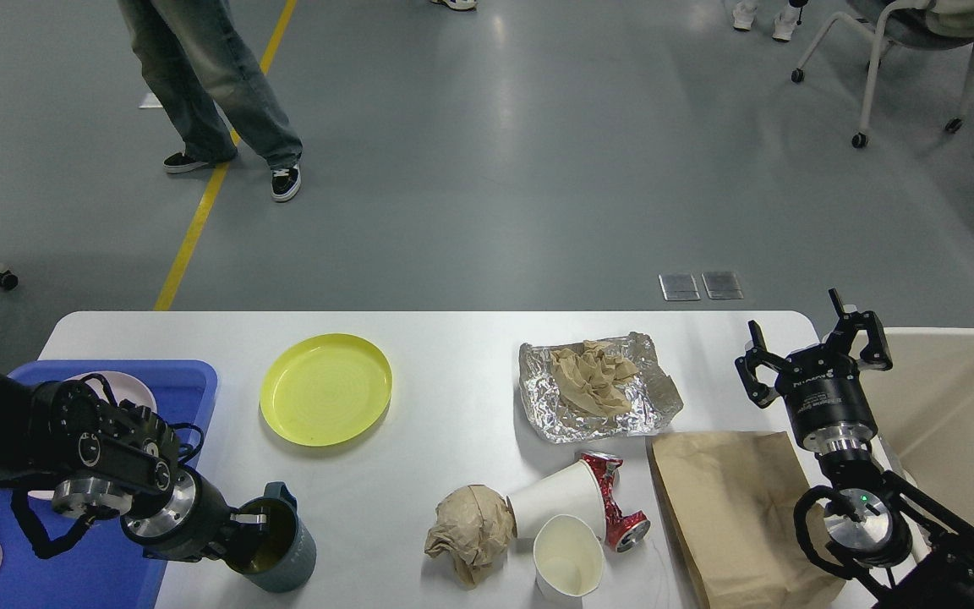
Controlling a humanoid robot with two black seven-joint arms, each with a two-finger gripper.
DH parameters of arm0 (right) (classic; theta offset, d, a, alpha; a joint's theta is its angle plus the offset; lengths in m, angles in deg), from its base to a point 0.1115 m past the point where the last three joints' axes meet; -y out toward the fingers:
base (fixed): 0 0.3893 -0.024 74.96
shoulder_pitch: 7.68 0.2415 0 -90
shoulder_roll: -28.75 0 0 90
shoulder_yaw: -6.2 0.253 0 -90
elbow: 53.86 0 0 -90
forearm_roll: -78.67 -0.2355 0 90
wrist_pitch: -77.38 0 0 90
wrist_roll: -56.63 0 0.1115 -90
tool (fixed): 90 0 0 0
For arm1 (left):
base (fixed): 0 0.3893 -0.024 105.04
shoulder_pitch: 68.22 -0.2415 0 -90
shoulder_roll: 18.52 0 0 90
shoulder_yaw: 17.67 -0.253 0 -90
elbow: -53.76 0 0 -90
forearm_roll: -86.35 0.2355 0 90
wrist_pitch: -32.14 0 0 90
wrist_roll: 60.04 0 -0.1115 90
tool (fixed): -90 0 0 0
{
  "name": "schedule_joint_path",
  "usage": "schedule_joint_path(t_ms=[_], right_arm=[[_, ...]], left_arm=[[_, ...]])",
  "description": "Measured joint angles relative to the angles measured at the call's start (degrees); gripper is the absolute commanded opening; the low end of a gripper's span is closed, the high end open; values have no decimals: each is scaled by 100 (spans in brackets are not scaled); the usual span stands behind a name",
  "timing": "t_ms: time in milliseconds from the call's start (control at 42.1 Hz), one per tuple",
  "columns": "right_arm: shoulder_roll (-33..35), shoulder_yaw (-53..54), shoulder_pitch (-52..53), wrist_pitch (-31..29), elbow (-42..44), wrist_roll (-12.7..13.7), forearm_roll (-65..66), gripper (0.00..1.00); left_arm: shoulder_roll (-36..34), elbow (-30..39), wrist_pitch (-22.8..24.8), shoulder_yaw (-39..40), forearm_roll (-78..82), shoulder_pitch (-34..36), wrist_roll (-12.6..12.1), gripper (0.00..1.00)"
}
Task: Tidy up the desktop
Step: 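Close the left gripper around the dark teal mug, then lift the mug with the left gripper and carry it over the tray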
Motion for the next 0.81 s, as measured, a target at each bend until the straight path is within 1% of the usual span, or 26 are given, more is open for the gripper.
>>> schedule_joint_path(t_ms=[143, 356, 523, 641, 665, 808], right_arm=[[0, 0, 0, 0, 0, 0, 0, 100], [0, 0, 0, 0, 0, 0, 0, 100], [0, 0, 0, 0, 0, 0, 0, 100], [0, 0, -1, 2, 0, 0, 0, 100], [0, 0, 0, 2, 0, 0, 0, 100], [0, 0, 0, 2, 0, 0, 0, 100]], left_arm=[[-20, 0, 85, -33, 5, 22, -13, 0], [-136, 17, 413, -63, 17, 151, -18, 0], [-330, 107, 599, -131, -28, 454, -8, 0], [-460, 318, 900, -455, -66, 1039, -8, 0], [-480, 451, 1061, -650, -69, 1415, -2, 0], [-459, 837, 1662, -1132, -78, 2555, 39, 0]])
